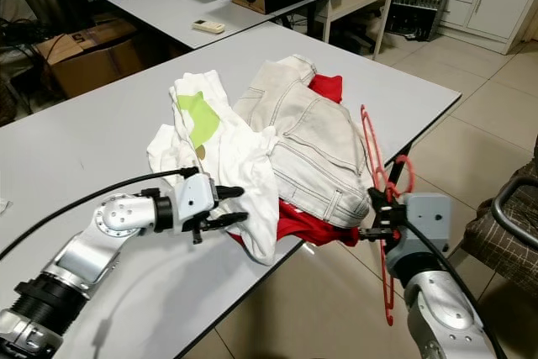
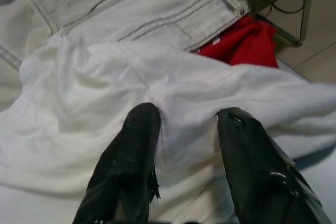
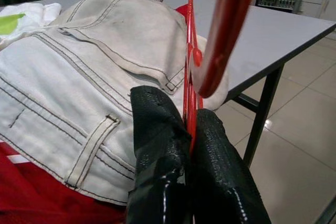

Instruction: Hang hanger

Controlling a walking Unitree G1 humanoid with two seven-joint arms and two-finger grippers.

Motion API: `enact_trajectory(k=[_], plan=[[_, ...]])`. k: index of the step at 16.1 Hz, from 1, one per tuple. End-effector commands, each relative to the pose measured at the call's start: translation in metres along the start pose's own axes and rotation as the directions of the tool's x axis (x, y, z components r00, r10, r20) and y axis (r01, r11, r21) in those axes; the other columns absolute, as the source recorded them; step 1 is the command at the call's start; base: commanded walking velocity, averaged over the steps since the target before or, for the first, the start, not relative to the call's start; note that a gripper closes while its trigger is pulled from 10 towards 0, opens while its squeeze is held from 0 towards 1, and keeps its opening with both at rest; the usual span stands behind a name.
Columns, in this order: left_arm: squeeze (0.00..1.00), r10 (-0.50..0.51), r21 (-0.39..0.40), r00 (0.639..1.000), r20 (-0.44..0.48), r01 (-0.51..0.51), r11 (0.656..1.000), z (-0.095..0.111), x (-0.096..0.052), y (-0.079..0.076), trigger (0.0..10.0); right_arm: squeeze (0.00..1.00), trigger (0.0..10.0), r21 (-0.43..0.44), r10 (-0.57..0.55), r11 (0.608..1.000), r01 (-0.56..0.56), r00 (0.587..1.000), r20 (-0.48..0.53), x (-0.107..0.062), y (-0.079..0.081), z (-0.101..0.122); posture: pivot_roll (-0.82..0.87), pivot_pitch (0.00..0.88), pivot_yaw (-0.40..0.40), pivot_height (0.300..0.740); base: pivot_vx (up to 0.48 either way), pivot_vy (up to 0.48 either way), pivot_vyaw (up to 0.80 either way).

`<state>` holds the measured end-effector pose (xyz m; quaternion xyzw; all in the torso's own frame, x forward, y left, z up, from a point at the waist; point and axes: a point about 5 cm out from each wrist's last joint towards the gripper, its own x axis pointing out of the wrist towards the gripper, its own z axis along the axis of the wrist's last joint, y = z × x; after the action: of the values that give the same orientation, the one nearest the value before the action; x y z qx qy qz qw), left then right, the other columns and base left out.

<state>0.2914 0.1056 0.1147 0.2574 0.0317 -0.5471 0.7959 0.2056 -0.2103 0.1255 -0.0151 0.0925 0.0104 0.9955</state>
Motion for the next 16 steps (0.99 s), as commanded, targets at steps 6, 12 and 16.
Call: enact_trajectory(k=[6, 12, 16], plan=[[0.00, -0.005, 0.002, 1.000, 0.015, 0.005, 1.000, 0.001, 0.002, 0.003, 0.0, 0.00, 10.0, -0.002, 0.005, 1.000, -0.005, 1.000, 0.003, -0.002, 0.003, 0.002, -0.29, 0.000, 0.097, 0.719, 0.000, 0.000, 0.00], [0.00, 0.055, 0.042, 0.998, -0.040, -0.053, 0.998, -0.005, 0.001, 0.011, 0.0, 0.00, 10.0, -0.003, -0.003, 1.000, 0.003, 1.000, 0.009, 0.000, 0.003, 0.003, -0.29, 0.000, 0.103, 0.719, 0.000, 0.000, 0.00], [0.00, 0.137, 0.030, 0.989, -0.049, -0.136, 0.990, -0.007, -0.002, 0.022, 0.0, 0.00, 10.0, -0.005, -0.003, 1.000, 0.003, 1.000, 0.010, 0.002, 0.003, 0.004, -0.29, 0.000, 0.096, 0.719, 0.000, 0.000, 0.00]])
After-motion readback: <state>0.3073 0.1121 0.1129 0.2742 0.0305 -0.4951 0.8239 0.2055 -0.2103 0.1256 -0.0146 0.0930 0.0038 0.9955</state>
